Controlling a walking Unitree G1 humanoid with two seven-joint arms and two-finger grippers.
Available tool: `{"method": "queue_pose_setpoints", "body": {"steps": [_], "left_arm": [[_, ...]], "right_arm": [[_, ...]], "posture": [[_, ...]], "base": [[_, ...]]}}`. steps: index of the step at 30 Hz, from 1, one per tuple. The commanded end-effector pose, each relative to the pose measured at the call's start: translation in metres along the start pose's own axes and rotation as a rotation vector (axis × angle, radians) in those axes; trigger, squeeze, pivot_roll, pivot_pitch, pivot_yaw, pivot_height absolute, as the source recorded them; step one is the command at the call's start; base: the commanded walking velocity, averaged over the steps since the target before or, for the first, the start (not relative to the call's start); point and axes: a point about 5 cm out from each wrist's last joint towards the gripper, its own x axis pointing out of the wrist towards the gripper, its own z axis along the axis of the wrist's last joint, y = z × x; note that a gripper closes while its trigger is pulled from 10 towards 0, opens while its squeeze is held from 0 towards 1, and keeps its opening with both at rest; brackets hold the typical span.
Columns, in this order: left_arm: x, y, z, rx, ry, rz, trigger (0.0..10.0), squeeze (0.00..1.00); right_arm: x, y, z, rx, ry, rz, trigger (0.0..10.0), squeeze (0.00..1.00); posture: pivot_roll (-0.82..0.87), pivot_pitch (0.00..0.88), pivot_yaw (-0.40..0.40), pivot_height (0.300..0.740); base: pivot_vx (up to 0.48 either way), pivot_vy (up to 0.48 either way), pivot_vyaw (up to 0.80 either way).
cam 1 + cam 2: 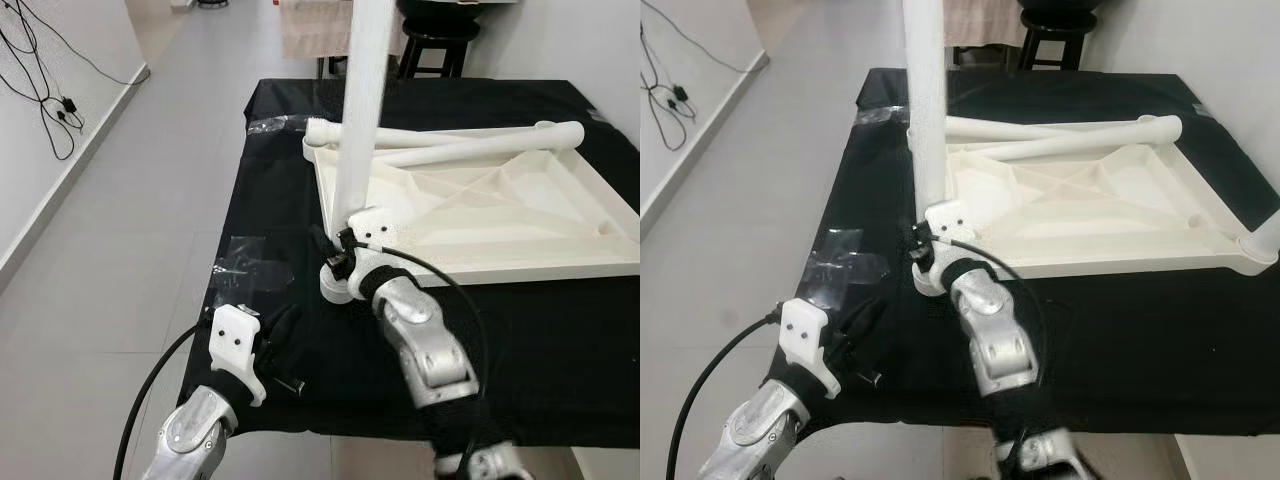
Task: Building children table
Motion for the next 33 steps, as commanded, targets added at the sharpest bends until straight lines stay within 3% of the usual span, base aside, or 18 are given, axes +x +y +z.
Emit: {"method": "queue_pose_setpoints", "body": {"steps": [1, 2, 3, 4, 8, 12, 17, 18, 19, 20, 27, 33], "left_arm": [[-0.002, 0.001, -0.004, -0.005, 0.021, 0.005, 10.0, 0.0], [-0.002, 0.001, -0.004, -0.005, 0.021, 0.005, 10.0, 0.0], [-0.001, 0.001, -0.005, -0.008, 0.021, 0.003, 10.0, 0.0], [-0.001, 0.001, -0.005, -0.009, 0.021, 0.002, 10.0, 0.0], [0.001, 0.0, -0.005, -0.011, 0.019, 0.001, 10.0, 0.0], [0.002, 0.0, -0.006, -0.01, 0.018, 0.003, 10.0, 0.0], [0.002, -0.001, -0.006, -0.011, 0.018, 0.004, 10.0, 0.0], [0.002, -0.001, -0.006, -0.01, 0.018, 0.004, 10.0, 0.0], [0.002, -0.001, -0.006, -0.01, 0.018, 0.004, 10.0, 0.0], [0.002, -0.001, -0.006, -0.01, 0.017, 0.004, 10.0, 0.0], [0.002, -0.002, -0.006, -0.011, 0.016, 0.005, 10.0, 0.0], [0.001, -0.002, -0.005, -0.013, 0.015, 0.004, 10.0, 0.0]], "right_arm": [[0.0, 0.0, 0.0, 0.016, 0.013, 0.009, 10.0, 1.0], [0.0, 0.0, 0.0, 0.016, 0.013, 0.009, 10.0, 1.0], [0.004, 0.001, 0.018, 0.037, -0.064, 0.21, 10.0, 0.58], [0.005, -0.001, 0.025, 0.027, -0.092, 0.31, 10.0, 0.0], [0.01, -0.009, 0.034, -0.064, -0.118, 0.495, 10.0, 0.0], [0.015, -0.013, 0.034, -0.068, -0.092, 0.641, 10.0, 0.0], [0.02, -0.015, 0.031, -0.084, -0.057, 0.709, 10.0, 0.0], [0.022, -0.016, 0.031, -0.076, -0.049, 0.728, 6.4, 0.0], [0.022, -0.016, 0.031, -0.076, -0.049, 0.728, 6.4, 0.0], [0.024, -0.018, 0.03, -0.07, -0.043, 0.741, 0.0, 0.0], [0.026, -0.026, 0.03, -0.052, -0.049, 0.757, 0.0, 0.0], [0.016, -0.03, 0.016, -0.049, -0.055, 0.643, 0.0, 0.0]], "posture": [[0.05, 0.128, -0.023, 0.74], [0.05, 0.128, -0.023, 0.74], [0.05, 0.123, -0.024, 0.74], [0.04, 0.122, -0.025, 0.74], [0.05, 0.118, -0.028, 0.74], [0.05, 0.112, -0.032, 0.74], [0.06, 0.11, -0.033, 0.74], [0.06, 0.109, -0.034, 0.74], [0.06, 0.109, -0.034, 0.74], [0.06, 0.109, -0.034, 0.74], [0.06, 0.111, -0.034, 0.74], [0.06, 0.121, -0.031, 0.74]], "base": [[0.0, 0.0, 0.0], [0.0, 0.0, 0.0], [0.0, 0.0, 0.0], [0.0, 0.0, 0.0], [0.0, 0.0, 0.0], [0.0, 0.0, 0.0], [0.0, 0.0, 0.0], [0.0, 0.0, 0.0], [0.0, 0.0, 0.0], [0.0, 0.0, 0.0], [0.0, 0.0, 0.0], [0.0, 0.0, 0.0]]}}
